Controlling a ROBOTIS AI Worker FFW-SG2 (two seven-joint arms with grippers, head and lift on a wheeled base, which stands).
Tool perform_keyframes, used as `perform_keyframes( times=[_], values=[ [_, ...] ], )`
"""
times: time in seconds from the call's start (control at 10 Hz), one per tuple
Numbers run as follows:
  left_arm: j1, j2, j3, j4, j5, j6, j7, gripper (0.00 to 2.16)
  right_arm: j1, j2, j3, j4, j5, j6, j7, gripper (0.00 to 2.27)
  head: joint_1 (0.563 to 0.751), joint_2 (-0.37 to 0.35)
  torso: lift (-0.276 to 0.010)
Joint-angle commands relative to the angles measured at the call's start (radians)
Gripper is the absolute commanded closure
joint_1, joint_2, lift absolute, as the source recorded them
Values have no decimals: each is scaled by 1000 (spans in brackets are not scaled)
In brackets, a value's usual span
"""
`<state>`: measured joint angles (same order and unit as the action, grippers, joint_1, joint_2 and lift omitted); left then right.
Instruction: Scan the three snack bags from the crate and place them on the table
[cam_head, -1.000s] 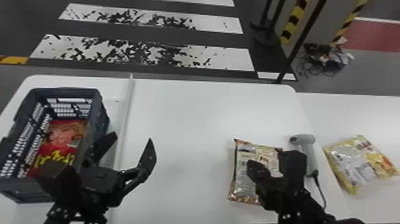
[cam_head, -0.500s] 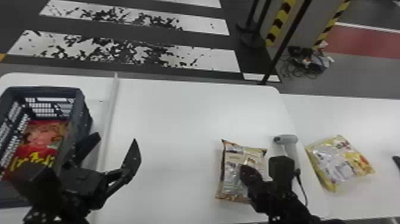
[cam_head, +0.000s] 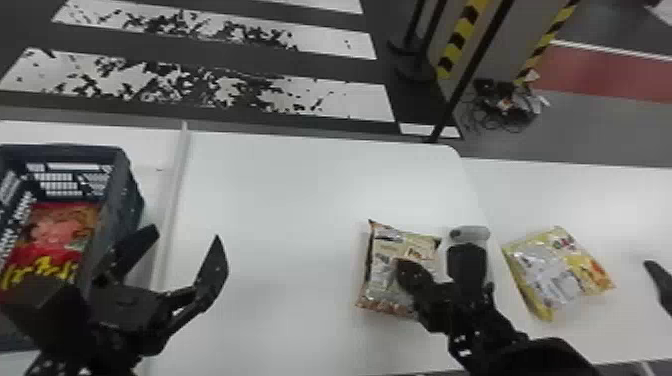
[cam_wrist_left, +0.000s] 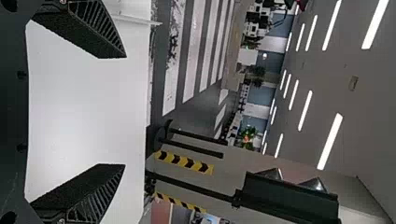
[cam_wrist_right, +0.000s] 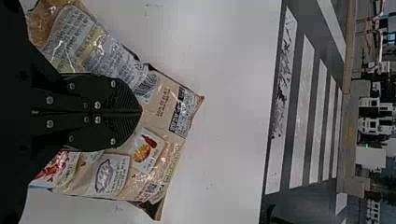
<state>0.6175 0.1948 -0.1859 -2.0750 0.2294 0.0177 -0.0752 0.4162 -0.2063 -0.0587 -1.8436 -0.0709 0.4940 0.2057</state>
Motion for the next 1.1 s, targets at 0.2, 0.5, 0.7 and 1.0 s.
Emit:
perform_keyframes(
  times=[0.2,0.5,0.7,1.0],
  values=[
    [5,0,-4,1,-4,0,3,29,-76,-36,4,93,51,-47,96,1771,695,-213,-62],
    [8,-2,-9,0,-10,0,6,29,23,-47,-23,-43,-4,-74,149,1771,695,-218,-62],
    [5,-3,-24,-2,-18,0,6,29,81,-42,5,-166,-21,-41,153,1771,695,-199,-62],
    [10,-2,-23,-7,-18,-3,6,29,64,-7,73,-154,-26,-28,152,1771,695,-139,-62]
  ],
)
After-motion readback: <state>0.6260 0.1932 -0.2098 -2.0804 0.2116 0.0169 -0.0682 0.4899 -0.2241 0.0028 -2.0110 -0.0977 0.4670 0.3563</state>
